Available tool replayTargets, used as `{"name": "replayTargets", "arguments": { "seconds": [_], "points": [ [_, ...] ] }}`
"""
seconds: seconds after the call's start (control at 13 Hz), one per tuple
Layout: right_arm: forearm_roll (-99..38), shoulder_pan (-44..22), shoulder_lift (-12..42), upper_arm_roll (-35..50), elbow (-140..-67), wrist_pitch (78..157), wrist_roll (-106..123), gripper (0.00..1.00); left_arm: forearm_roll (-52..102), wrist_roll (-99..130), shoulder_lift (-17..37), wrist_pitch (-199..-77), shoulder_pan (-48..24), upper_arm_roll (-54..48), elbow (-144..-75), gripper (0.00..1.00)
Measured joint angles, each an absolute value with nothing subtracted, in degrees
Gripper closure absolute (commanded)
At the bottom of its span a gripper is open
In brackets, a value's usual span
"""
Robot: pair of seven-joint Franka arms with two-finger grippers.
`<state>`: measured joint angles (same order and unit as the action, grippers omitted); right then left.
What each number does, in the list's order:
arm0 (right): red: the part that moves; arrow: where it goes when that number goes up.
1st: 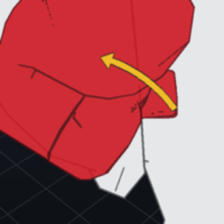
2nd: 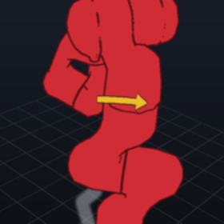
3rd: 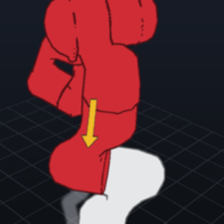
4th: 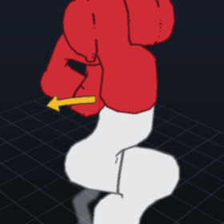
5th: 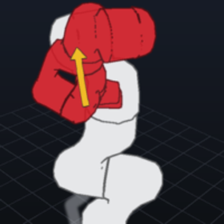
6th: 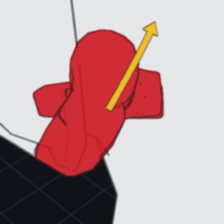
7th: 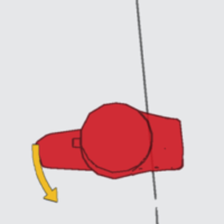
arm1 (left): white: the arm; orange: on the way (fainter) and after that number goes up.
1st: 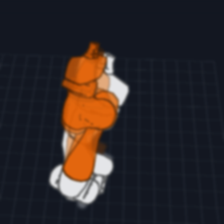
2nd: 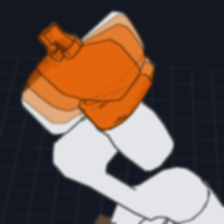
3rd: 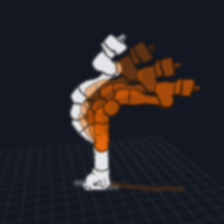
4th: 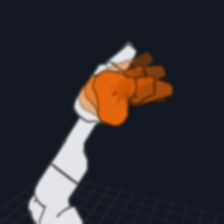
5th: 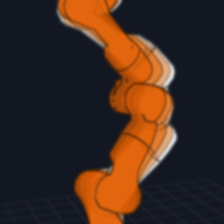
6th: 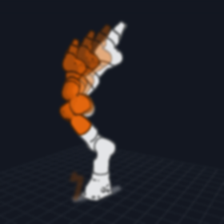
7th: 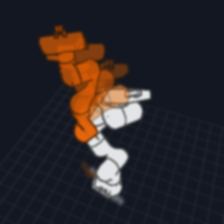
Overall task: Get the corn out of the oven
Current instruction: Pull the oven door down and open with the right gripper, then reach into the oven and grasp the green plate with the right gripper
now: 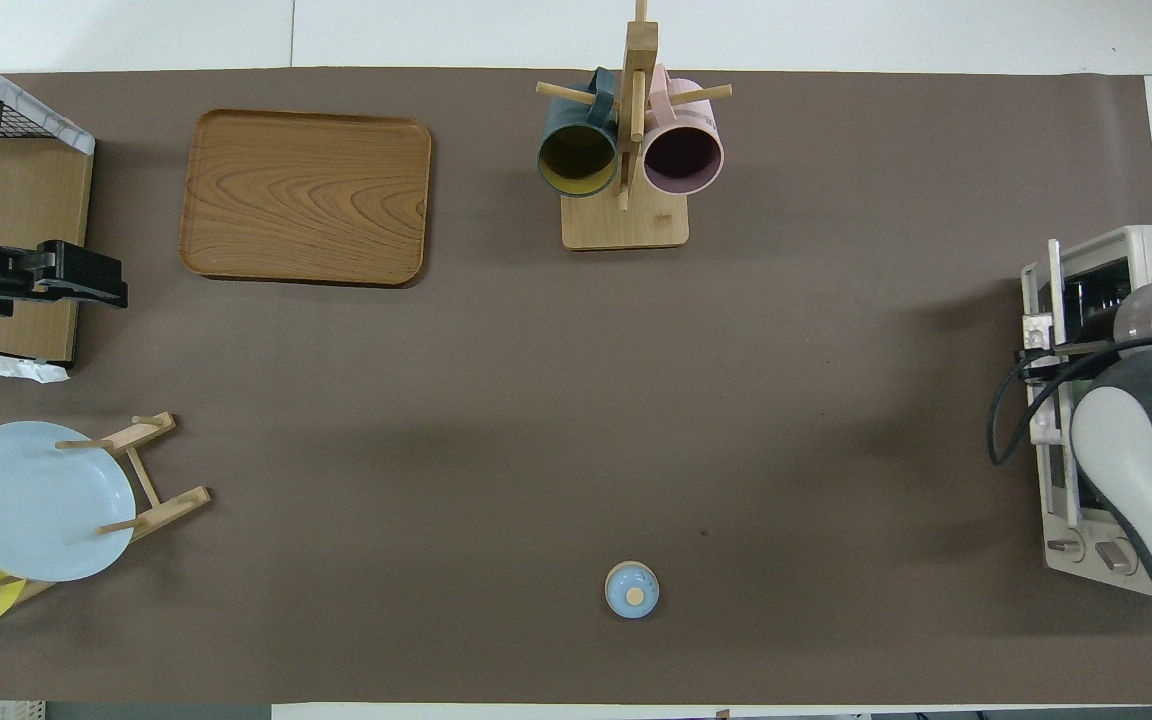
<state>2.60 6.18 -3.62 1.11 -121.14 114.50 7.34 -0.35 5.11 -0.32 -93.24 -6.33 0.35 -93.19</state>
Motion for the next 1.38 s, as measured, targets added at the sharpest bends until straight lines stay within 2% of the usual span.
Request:
{"name": "replayTargets", "arguments": {
  "seconds": [0.54,1.0,1.38],
  "points": [
    [1.99,1.72,3.00,1.71,-123.92,126.05,3.25,1.00,-0.35,5.11,-0.32,-93.24,-6.33,0.35,-93.23,0.00],
    [1.95,1.22,4.42,1.99,-126.54,131.89,1.31,1.00,-0.35,5.11,-0.32,-93.23,-6.32,0.35,-93.23,0.00],
    [-0.67,1.10,7.94,2.00,-128.22,137.25,0.08,1.00,-0.35,5.11,-0.32,-93.24,-6.32,0.35,-93.23,0.00]
  ]
}}
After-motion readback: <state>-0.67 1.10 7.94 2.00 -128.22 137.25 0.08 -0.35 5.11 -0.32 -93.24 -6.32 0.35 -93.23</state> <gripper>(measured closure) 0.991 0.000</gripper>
